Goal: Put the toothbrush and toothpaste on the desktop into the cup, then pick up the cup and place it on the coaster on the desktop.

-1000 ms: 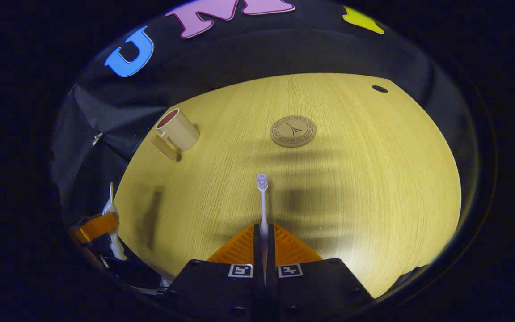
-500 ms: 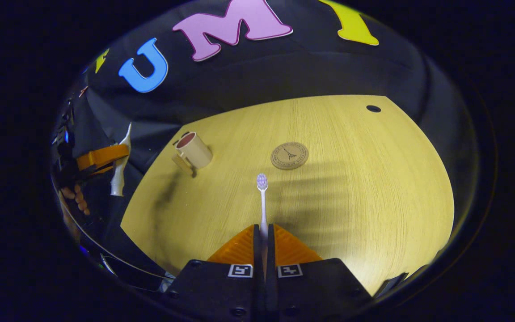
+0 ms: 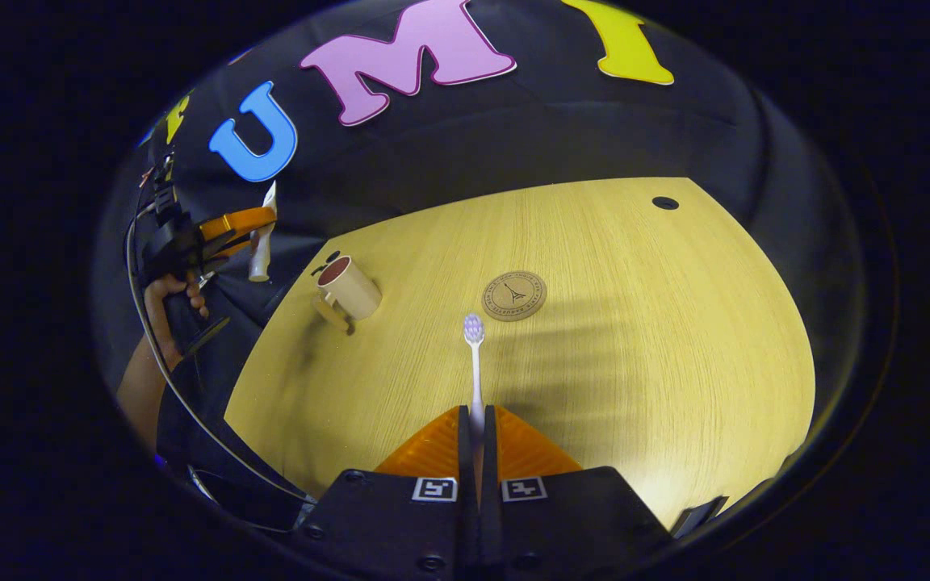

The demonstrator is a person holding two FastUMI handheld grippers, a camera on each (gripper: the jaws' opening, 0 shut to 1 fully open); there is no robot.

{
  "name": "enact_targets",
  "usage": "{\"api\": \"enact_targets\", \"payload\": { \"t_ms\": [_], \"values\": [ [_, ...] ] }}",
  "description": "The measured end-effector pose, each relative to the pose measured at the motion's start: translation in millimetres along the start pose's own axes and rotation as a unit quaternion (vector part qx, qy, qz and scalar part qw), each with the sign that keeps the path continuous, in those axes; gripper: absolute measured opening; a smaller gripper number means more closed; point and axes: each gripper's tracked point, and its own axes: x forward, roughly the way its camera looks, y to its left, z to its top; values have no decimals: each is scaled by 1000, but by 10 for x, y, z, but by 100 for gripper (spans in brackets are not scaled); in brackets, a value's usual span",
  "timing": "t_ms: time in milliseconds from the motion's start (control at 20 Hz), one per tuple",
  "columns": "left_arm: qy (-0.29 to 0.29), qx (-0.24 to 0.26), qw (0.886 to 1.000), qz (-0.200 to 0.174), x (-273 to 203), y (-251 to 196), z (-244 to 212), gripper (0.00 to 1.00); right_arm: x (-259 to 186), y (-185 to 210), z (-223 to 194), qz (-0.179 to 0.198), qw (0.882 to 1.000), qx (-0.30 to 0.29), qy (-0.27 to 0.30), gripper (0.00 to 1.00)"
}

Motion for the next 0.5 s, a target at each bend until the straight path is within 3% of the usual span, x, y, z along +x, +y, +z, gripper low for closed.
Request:
{"api": "enact_targets", "payload": {
  "t_ms": [500],
  "values": [
    [-32, -24, 999, 8, 799, 111, -214, 22, 99, -62, -164, 4, 999, 2, 35, 5]
  ]
}}
